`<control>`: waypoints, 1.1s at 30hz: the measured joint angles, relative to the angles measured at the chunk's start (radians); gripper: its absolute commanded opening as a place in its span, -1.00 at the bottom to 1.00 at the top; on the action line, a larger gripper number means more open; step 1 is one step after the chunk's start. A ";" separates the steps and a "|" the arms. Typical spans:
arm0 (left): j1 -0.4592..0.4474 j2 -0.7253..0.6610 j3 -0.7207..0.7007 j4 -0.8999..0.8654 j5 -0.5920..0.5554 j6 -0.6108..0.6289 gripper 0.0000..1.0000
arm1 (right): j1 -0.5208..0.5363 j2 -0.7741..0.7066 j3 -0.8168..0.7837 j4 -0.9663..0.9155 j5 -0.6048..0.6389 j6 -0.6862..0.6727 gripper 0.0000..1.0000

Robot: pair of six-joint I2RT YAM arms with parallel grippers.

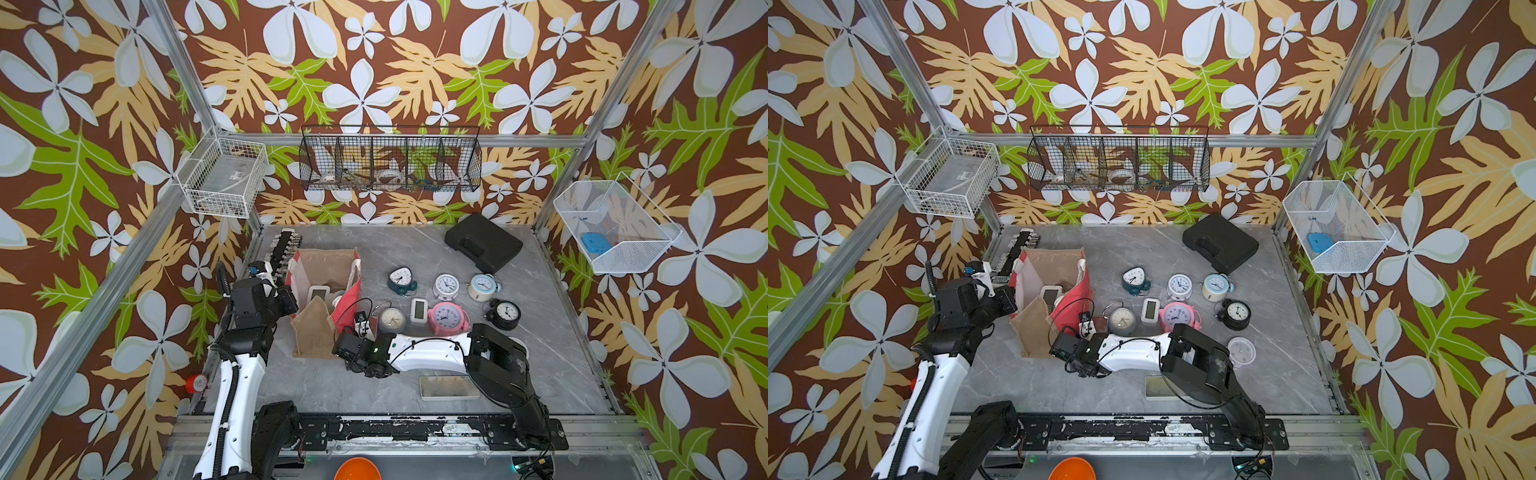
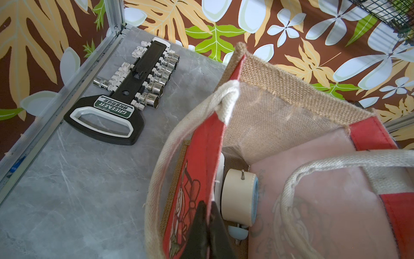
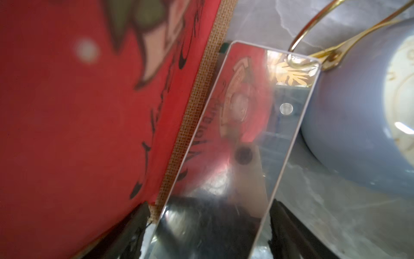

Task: Put the alarm clock into the canvas bag
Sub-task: Pick up the alarm from the center of the board.

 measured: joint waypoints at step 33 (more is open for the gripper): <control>0.000 0.009 0.000 0.004 0.013 0.000 -1.00 | -0.010 0.002 -0.006 -0.091 0.056 -0.053 0.53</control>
